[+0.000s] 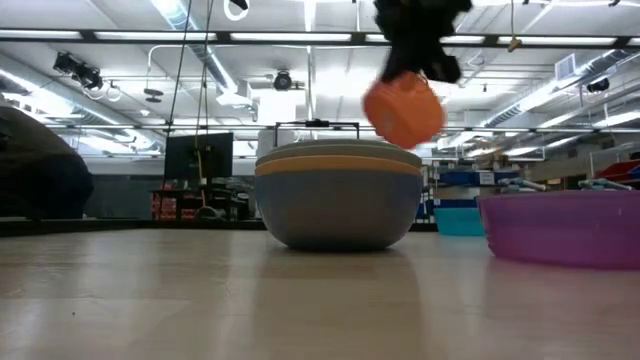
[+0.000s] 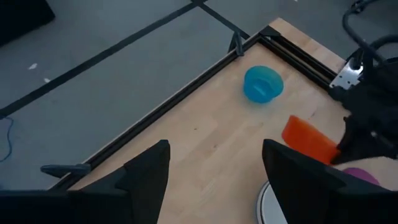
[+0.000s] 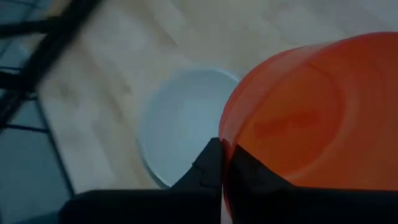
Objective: Nest bowls inside each other
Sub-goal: Stack the orange bowl on top of the gray bowl, then stack the purple bowl on top of the orange bowl
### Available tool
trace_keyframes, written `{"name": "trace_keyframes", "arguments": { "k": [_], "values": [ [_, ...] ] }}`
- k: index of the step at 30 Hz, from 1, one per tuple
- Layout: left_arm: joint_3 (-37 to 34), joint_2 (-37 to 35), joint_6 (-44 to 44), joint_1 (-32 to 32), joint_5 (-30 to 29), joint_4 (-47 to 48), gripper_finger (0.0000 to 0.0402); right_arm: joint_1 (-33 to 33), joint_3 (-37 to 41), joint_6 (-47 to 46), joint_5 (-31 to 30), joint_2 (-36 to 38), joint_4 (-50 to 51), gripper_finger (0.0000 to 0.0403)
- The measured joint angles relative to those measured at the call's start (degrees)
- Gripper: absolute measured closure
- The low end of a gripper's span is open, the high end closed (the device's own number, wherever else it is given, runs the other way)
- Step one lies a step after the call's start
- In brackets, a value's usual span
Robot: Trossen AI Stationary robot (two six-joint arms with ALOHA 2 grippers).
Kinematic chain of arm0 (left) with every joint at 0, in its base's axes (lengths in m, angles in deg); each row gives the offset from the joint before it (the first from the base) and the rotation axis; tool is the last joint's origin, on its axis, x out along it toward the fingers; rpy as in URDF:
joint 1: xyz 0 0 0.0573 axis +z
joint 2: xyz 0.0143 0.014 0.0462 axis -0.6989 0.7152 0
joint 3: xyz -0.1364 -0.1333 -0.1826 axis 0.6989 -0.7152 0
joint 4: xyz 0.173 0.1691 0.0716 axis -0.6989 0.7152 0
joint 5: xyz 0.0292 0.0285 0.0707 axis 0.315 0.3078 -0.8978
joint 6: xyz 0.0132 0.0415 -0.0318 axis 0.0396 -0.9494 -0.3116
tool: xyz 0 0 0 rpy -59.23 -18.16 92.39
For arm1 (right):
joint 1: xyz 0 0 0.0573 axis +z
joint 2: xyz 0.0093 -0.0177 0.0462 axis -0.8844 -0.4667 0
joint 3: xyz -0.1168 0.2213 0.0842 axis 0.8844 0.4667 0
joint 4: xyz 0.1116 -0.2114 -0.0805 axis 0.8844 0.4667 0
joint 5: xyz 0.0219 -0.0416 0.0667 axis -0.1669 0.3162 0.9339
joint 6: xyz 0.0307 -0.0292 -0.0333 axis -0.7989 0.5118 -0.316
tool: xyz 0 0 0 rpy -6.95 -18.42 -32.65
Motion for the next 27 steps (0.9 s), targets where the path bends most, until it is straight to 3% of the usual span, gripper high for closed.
{"name": "trace_keyframes", "arguments": {
  "k": [8,12,16,23,27],
  "values": [
    [0.00,0.02,-0.05,0.00,-0.84,-0.10,0.0137,2.27,-10.79,7.95,9.24,-11.82,0.02,0.0403],
    [-0.01,0.02,-0.08,0.00,-0.84,0.11,0.0137,2.14,-13.93,9.59,16.85,-16.76,1.92,0.0401],
    [-0.02,0.02,-0.10,0.00,-0.84,0.14,0.0137,1.02,-15.23,10.51,24.01,-18.84,2.70,0.0373],
    [-0.01,0.02,-0.17,0.00,-0.84,0.29,0.0137,0.90,-15.28,9.40,26.20,-19.55,4.08,0.0299],
    [-0.02,0.02,-0.18,0.00,-0.86,0.29,0.0137,0.90,-15.27,7.85,25.94,-19.07,4.76,0.0277]
  ]
}}
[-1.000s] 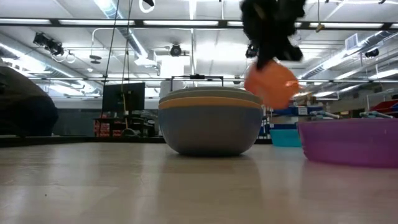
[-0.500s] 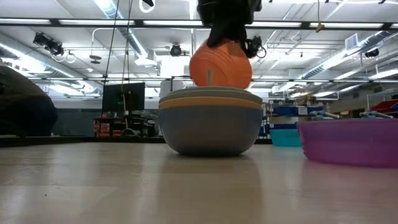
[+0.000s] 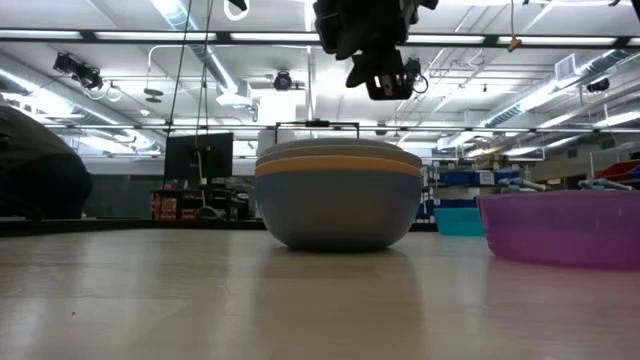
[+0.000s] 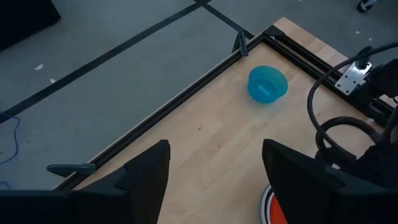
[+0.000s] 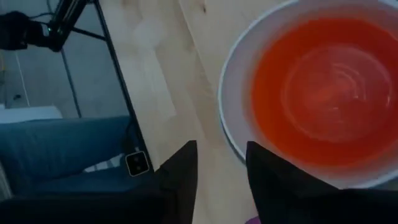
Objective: Nest bowls inside each other
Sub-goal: Stack the purple bowl on top of the orange bowl
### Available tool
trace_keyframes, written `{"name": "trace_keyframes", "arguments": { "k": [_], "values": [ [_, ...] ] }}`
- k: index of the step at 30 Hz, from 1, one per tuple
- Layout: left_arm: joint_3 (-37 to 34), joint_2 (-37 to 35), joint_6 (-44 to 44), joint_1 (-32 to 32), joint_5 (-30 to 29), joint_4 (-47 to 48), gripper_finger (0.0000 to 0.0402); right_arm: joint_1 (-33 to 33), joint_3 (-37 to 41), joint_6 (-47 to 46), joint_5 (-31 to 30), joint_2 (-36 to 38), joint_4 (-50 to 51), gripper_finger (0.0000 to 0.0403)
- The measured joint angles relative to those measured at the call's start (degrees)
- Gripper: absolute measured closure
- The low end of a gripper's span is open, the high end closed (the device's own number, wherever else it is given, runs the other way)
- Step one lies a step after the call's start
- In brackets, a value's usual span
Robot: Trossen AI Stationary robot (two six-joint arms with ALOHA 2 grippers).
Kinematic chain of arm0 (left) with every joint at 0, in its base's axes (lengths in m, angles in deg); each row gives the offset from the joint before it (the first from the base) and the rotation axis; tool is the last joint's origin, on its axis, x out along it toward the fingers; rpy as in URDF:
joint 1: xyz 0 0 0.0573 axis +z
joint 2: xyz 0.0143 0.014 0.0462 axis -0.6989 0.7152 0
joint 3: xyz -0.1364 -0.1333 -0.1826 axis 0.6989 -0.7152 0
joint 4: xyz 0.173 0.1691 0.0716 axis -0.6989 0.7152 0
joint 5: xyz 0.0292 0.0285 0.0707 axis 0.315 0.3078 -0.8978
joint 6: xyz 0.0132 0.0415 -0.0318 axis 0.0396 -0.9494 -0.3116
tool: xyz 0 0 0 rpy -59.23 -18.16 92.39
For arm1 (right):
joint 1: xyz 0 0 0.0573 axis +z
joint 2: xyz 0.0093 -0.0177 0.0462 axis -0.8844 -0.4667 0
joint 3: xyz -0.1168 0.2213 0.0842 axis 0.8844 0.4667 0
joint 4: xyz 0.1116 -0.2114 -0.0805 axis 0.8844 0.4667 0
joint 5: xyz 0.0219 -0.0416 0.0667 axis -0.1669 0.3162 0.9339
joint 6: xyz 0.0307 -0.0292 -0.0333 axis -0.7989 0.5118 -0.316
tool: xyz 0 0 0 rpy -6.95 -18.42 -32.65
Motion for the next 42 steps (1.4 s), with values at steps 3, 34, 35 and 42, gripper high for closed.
{"name": "trace_keyframes", "arguments": {
  "k": [3,34,35,42],
  "values": [
    [0.02,0.00,-0.01,0.00,-0.41,0.01,0.0137,0.18,-0.02,-0.23,-0.51,1.11,4.29,0.0274],
    [0.00,0.02,-4.73,0.02,-1.13,0.08,0.0138,14.84,29.54,-23.89,-15.98,13.02,11.29,0.0268],
    [0.01,0.02,-4.73,0.02,-1.13,0.08,0.0138,14.84,30.64,-24.50,-15.98,13.02,10.11,0.0267],
    [0.00,0.02,-4.73,0.02,-1.12,0.08,0.0138,14.84,37.88,-28.09,-16.24,13.02,-0.61,0.0268]
  ]
}}
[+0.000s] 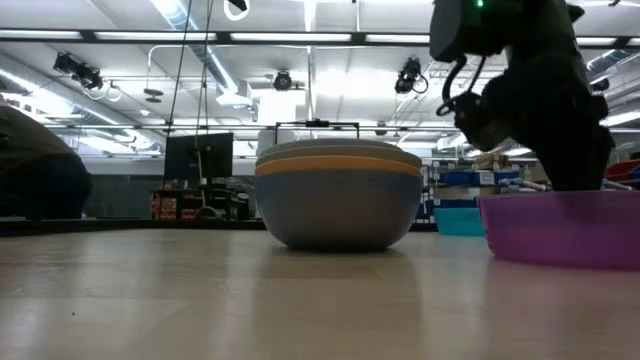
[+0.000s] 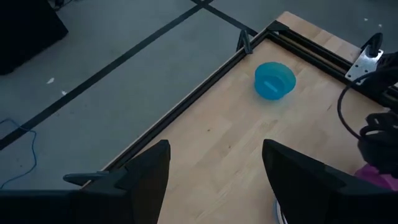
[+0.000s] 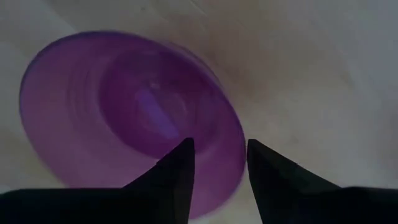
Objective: Nest bowls inside each other
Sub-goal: Stack the purple bowl on top of the orange bowl
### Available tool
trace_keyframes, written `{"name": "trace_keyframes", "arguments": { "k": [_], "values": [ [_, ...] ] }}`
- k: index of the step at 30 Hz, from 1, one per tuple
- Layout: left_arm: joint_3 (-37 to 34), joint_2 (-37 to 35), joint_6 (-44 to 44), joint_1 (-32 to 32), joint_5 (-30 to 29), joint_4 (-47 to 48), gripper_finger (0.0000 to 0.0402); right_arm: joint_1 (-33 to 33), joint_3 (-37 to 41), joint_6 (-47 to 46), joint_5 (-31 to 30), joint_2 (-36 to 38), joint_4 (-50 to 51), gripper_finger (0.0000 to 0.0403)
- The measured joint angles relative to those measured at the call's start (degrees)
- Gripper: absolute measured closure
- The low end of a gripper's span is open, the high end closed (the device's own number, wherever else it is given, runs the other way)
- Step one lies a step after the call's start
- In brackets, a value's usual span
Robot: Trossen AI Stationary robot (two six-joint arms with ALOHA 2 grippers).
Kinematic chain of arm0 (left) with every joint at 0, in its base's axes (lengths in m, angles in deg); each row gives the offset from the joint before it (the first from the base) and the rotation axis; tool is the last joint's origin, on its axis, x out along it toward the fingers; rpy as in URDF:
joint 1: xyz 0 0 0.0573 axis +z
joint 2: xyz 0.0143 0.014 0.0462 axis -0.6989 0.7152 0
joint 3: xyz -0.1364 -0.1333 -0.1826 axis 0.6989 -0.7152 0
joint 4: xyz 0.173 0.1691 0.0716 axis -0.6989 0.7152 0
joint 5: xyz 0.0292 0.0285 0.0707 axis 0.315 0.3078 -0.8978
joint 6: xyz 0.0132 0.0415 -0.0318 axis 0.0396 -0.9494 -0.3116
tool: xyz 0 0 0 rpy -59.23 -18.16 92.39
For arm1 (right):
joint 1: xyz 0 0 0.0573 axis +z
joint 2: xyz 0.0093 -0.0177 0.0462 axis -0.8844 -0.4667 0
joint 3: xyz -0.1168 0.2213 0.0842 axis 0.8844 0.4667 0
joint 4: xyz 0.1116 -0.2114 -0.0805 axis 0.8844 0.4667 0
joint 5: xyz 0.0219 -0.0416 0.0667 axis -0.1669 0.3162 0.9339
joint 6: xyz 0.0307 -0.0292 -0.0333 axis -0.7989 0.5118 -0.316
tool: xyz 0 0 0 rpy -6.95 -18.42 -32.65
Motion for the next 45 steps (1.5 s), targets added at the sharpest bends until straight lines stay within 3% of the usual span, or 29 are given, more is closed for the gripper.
{"name": "trace_keyframes", "arguments": {
  "k": [7,12,21,26,30,35,45],
  "values": [
    [0.00,0.00,0.15,0.00,-0.01,-0.07,0.0138,-1.10,4.86,-2.19,1.17,-0.33,-6.80,0.0283],
    [0.00,0.02,0.18,0.00,-0.38,-0.09,0.0138,-1.66,3.35,1.86,1.85,1.51,-6.12,0.0387],
    [0.00,0.02,0.61,0.02,-0.53,-0.09,0.0138,-1.68,-6.27,-0.11,-2.42,11.01,9.70,0.0402],
    [0.00,0.02,1.23,0.00,-0.69,-0.16,0.0138,-4.37,-14.31,-0.64,-8.82,15.28,9.92,0.0402],
    [0.00,0.02,1.92,0.01,-0.98,-1.52,0.0138,-10.04,-19.29,7.39,-9.90,11.03,8.34,0.0402],
    [0.00,0.02,1.95,0.01,-1.32,-2.79,0.0138,-15.89,-25.84,16.90,-6.59,1.53,0.57,0.0403],
    [0.00,0.02,2.98,0.02,-1.32,-1.90,0.0138,-18.93,-35.89,28.76,-1.86,-12.58,6.19,0.0403]
  ]
}}
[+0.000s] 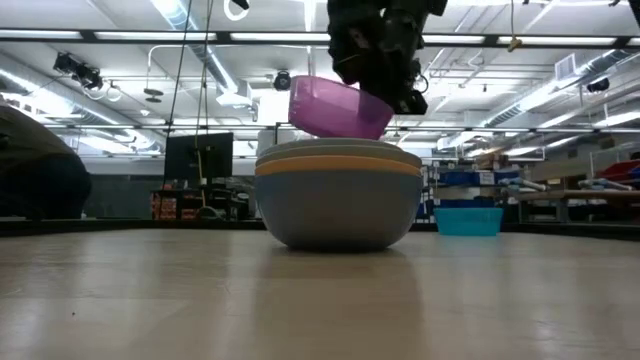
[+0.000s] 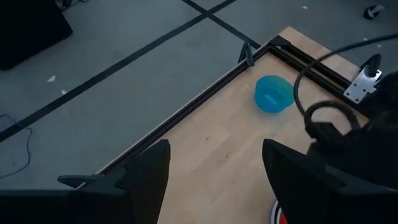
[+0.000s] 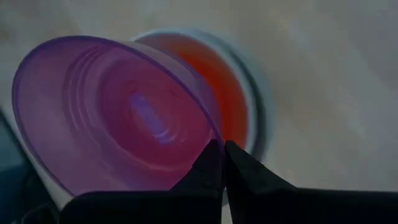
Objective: Nest bowls inside each other
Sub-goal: Stack the purple bowl on top of the orange bowl, then stack the transparent blue bowl on top of the purple bowl
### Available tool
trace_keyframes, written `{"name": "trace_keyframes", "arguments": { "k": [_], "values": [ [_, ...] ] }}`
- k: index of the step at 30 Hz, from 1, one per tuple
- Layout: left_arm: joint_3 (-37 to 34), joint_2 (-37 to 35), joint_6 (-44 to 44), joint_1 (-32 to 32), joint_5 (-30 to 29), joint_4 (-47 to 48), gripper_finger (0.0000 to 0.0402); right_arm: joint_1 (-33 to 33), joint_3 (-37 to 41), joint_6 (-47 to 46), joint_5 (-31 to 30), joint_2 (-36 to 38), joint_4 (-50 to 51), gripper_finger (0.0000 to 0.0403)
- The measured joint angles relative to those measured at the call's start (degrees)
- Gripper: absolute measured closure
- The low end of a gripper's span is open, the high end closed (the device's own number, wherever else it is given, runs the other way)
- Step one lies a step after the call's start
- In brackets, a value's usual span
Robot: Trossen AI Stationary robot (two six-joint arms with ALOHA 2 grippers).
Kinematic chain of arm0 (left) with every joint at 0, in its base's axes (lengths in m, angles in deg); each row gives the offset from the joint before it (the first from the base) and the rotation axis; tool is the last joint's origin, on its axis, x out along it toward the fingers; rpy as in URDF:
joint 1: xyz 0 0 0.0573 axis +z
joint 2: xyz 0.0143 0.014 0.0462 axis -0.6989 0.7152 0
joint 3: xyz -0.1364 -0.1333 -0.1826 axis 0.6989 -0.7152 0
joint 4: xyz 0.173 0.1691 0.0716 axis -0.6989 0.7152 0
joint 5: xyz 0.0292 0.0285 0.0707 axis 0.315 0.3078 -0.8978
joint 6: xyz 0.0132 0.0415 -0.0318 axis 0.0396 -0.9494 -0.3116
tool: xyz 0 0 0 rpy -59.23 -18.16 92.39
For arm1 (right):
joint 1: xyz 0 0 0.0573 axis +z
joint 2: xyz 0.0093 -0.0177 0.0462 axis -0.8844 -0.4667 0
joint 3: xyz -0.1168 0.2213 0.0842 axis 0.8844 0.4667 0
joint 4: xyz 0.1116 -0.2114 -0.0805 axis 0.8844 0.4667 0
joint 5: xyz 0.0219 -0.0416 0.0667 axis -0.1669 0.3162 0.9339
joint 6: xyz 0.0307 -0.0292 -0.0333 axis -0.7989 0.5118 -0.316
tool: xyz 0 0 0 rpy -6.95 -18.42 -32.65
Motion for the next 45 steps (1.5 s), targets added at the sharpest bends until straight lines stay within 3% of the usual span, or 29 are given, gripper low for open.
{"name": "trace_keyframes", "arguments": {
  "k": [5,16,21,24,27,29,37,45],
  "values": [
    [0.00,0.00,0.13,0.00,-0.04,0.04,0.0138,0.04,-0.19,0.63,6.37,-0.90,-0.18,0.0375],
    [0.00,0.00,0.04,-0.01,-0.92,-0.04,0.0138,0.04,-0.19,-0.38,6.30,-0.53,1.88,0.0284],
    [0.00,0.00,0.02,-0.01,-0.94,-0.02,0.0138,-0.12,-0.13,-0.42,-0.58,1.01,1.54,0.0283],
    [0.00,0.00,0.00,-0.02,-0.94,0.04,0.0138,-1.30,-0.15,-0.48,-8.86,2.95,4.62,0.0288],
    [0.00,0.00,0.04,0.00,-0.94,0.17,0.0138,-4.32,-0.15,-0.46,-18.25,5.53,8.96,0.0291],
    [0.00,0.00,0.04,-0.01,-0.94,0.15,0.0138,-7.62,-0.15,-0.15,-20.65,6.95,11.76,0.0291],
    [0.00,0.00,0.06,-0.02,-1.13,0.11,0.0138,-23.98,-0.15,4.18,-16.66,7.64,18.99,0.0278],
    [0.00,0.00,0.24,-0.01,-2.15,0.11,0.0138,-32.14,-0.05,9.91,-13.98,7.60,17.48,0.0265]
  ]
}}
